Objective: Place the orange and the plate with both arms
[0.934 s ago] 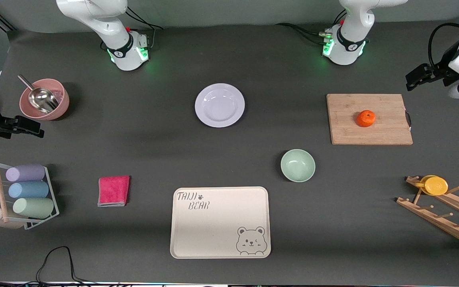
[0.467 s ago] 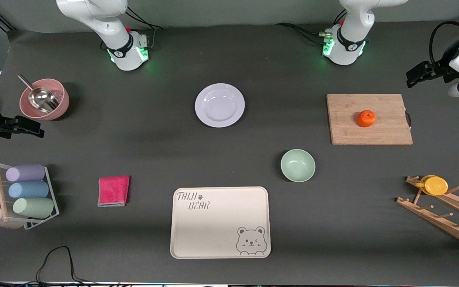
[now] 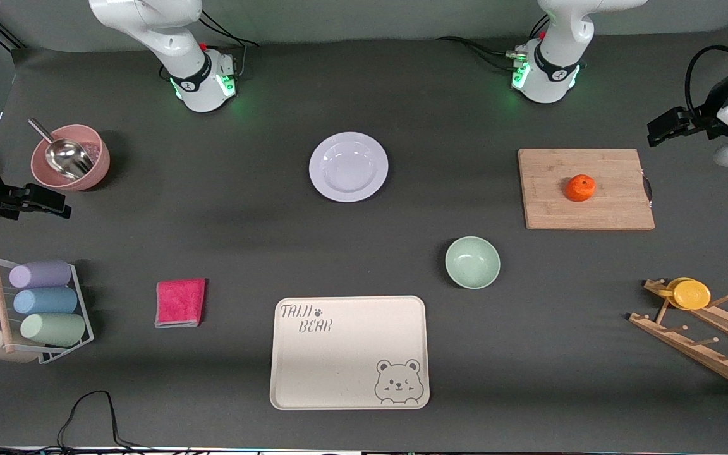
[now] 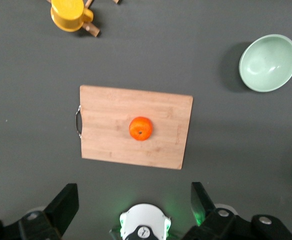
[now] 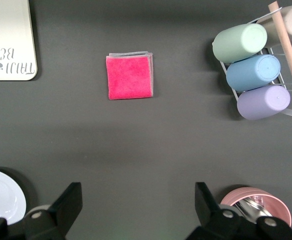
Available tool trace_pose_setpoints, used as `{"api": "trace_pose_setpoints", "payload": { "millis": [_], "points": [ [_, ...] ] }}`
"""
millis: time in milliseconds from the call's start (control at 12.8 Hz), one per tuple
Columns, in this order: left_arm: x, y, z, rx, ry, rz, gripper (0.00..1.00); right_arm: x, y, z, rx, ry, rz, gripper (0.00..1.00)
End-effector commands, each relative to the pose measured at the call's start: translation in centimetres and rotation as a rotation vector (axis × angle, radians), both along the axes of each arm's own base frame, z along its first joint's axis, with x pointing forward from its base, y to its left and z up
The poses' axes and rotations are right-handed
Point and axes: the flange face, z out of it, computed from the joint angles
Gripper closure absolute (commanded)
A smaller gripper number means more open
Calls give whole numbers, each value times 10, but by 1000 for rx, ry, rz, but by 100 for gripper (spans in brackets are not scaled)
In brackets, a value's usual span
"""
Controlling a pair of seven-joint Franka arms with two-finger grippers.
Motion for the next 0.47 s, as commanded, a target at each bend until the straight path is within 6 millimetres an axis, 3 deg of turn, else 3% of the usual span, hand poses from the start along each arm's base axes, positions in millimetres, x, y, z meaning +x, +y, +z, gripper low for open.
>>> {"api": "trace_pose_setpoints", "payload": {
  "millis": [0,78,389],
  "points": [
    [-6,50,14,-21,35,-18,0,-12,5,5,0,-5,-20,0],
    [-11,74,18,-21,44,-22,0,-21,5,6,5,-2,-20,0],
    [-21,76,19,-10,84,-8,0,-78,17,19,40,-31,-43,0]
  ]
}}
